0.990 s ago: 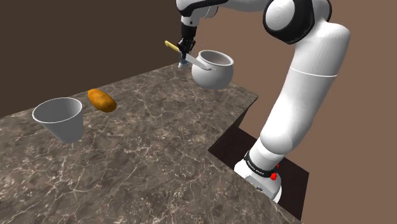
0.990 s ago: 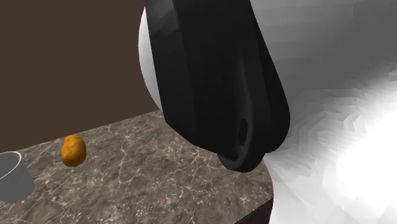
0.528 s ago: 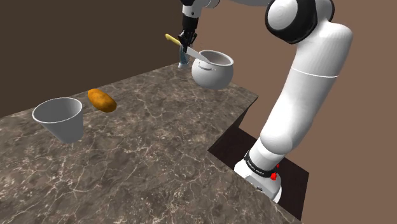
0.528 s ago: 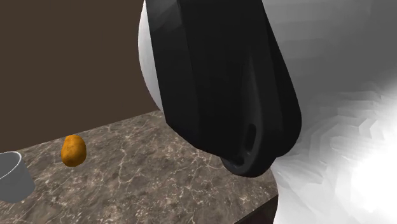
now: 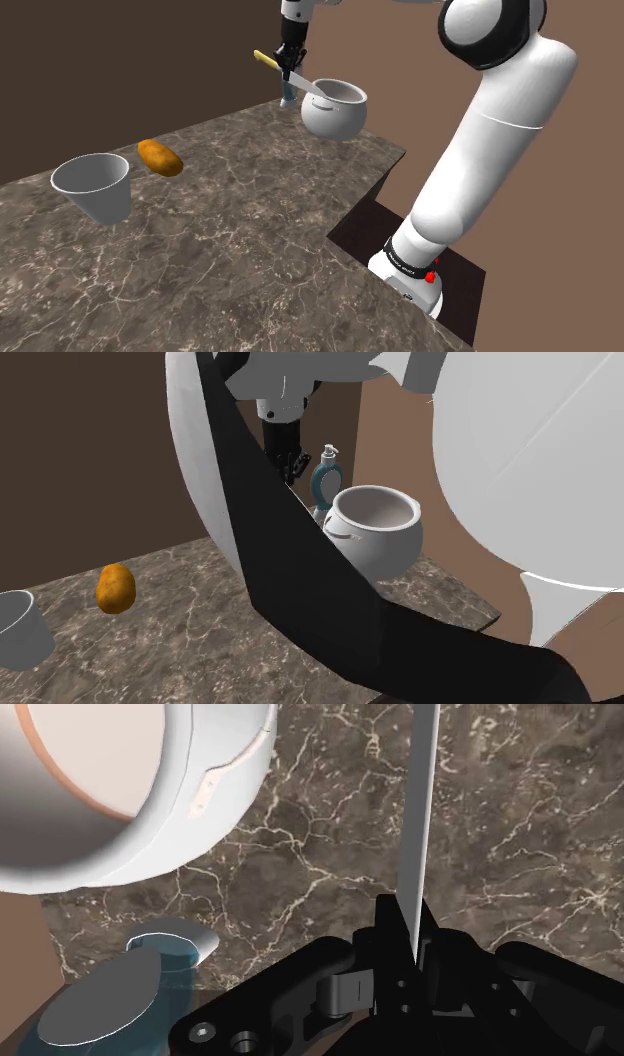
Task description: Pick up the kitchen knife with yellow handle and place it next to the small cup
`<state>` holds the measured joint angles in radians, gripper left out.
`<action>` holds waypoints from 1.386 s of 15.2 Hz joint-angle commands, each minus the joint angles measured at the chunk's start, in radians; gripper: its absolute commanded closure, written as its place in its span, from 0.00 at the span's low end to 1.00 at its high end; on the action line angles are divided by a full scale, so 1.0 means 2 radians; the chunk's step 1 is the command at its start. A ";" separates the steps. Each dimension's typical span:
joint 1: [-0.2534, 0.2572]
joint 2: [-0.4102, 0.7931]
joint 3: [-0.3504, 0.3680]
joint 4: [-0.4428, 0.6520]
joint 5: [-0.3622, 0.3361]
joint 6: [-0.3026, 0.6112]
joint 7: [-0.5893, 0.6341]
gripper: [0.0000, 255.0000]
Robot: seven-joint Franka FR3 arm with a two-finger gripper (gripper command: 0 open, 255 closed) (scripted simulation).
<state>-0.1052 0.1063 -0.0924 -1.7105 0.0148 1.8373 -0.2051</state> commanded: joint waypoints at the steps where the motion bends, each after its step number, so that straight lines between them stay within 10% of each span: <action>1: 0.012 -0.024 0.009 -0.030 -0.003 0.006 0.022 1.00; 21: 0.116 -0.154 0.133 -0.177 0.008 0.025 0.245 1.00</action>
<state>0.1147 -0.1950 0.1579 -2.0626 0.0265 1.8901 0.2572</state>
